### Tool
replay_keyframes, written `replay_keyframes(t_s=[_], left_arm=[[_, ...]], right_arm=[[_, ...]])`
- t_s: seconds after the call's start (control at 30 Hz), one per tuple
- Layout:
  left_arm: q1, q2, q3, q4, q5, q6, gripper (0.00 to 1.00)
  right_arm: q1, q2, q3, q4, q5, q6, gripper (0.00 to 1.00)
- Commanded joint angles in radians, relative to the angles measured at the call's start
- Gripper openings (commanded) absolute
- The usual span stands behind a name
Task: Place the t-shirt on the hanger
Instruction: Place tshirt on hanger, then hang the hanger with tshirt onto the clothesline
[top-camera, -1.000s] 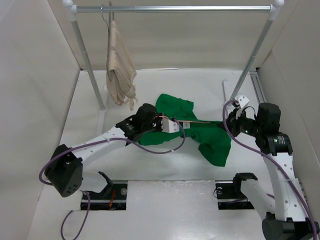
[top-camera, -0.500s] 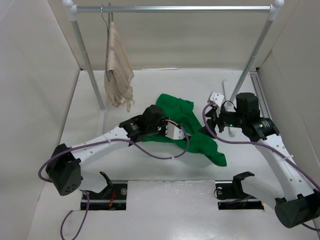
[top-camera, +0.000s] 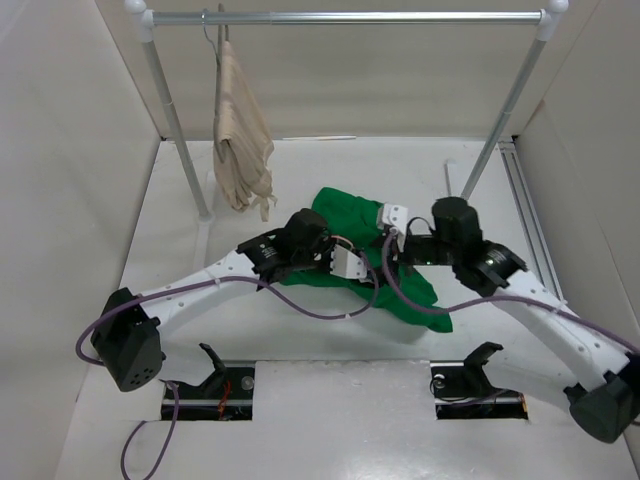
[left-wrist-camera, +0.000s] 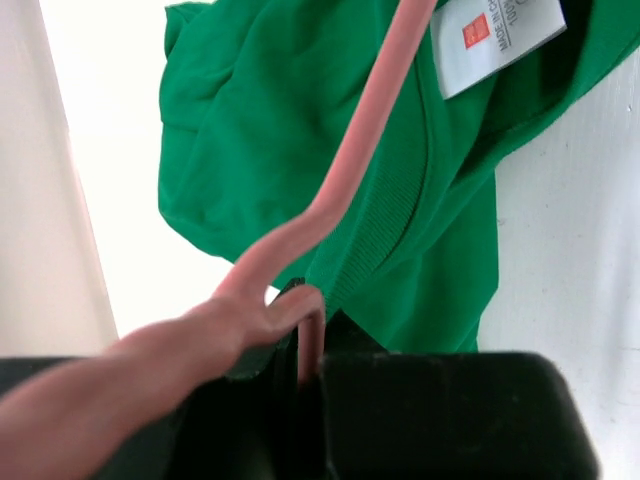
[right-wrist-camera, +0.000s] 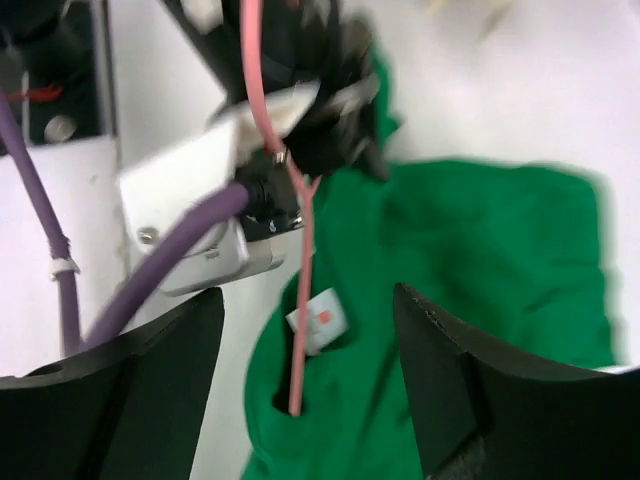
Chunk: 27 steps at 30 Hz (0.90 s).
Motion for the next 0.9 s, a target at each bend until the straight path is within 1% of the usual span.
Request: replay_keyframes(t_s=[0.0,0.1,0.2,0.27,0.3,0.33,0.37,0.4,0.43,0.5,0.53,0.6,0.63,0.73,0.77,0.83,0.87], left_arm=[[0.005,-0.014,0.051,0.003,0.019,-0.041,0.00],[0.016,-0.025,0.041,0.003,0.019,-0.042,0.00],[0.016,-0.025,0.031,0.003,0.019,-0.052,0.00],[0.016,-0.034,0.031,-0.008,0.028,-0.061,0.00],[0.016,-0.034,0.031,-0.017,0.039,-0.061,0.00],[0.016,-0.034,0.031,-0.017,0.039,-0.061,0.00],[0.016,-0.043,0.020,-0.017,0.039,-0.061,0.00],[0.016,-0.043,0.011,-0.017,0.039,-0.061,0.00],[0.016,-0.043,0.011,-0.017,0.028,-0.052,0.00],[0.016,-0.043,-0.026,-0.017,-0.007,-0.052,0.00],[0.025,-0.043,-0.035,-0.008,-0.016,-0.042,0.00],[0.034,-0.043,-0.047,-0.008,-0.027,-0.042,0.00],[0.034,-0.043,-0.047,-0.008,-0.027,-0.042,0.00],[0.045,-0.043,-0.047,0.004,-0.038,-0.052,0.00],[0.045,-0.043,-0.047,0.016,-0.038,-0.063,0.02],[0.045,-0.043,-0.028,0.027,-0.012,-0.083,0.17],[0.045,-0.043,0.001,0.027,-0.012,-0.106,0.28]], right_arm=[[0.066,0.093,-0.043,0.102,-0.024,0.019,0.73],[0.076,0.118,-0.089,0.131,-0.024,0.029,0.72],[0.076,0.127,-0.138,0.194,0.046,0.053,0.67],[0.064,0.127,-0.156,0.234,0.094,0.080,0.53],[0.054,0.127,-0.165,0.243,0.110,0.101,0.45],[0.053,0.127,-0.165,0.243,0.127,0.111,0.23],[0.053,0.127,-0.165,0.243,0.159,0.111,0.12],[0.053,0.101,-0.165,0.243,0.172,0.125,0.04],[0.053,0.081,-0.175,0.243,0.183,0.125,0.00],[0.034,0.028,-0.175,0.202,0.193,0.125,0.00],[0.014,-0.038,-0.184,0.176,0.207,0.135,0.00],[-0.011,-0.112,-0.184,0.092,0.207,0.135,0.00],[-0.034,-0.182,-0.184,0.064,0.207,0.126,0.00],[-0.052,-0.265,-0.184,-0.026,0.207,0.126,0.00],[-0.063,-0.297,-0.193,-0.042,0.207,0.126,0.00],[-0.063,-0.307,-0.204,-0.051,0.195,0.137,0.00],[-0.063,-0.307,-0.204,-0.051,0.180,0.137,0.00]])
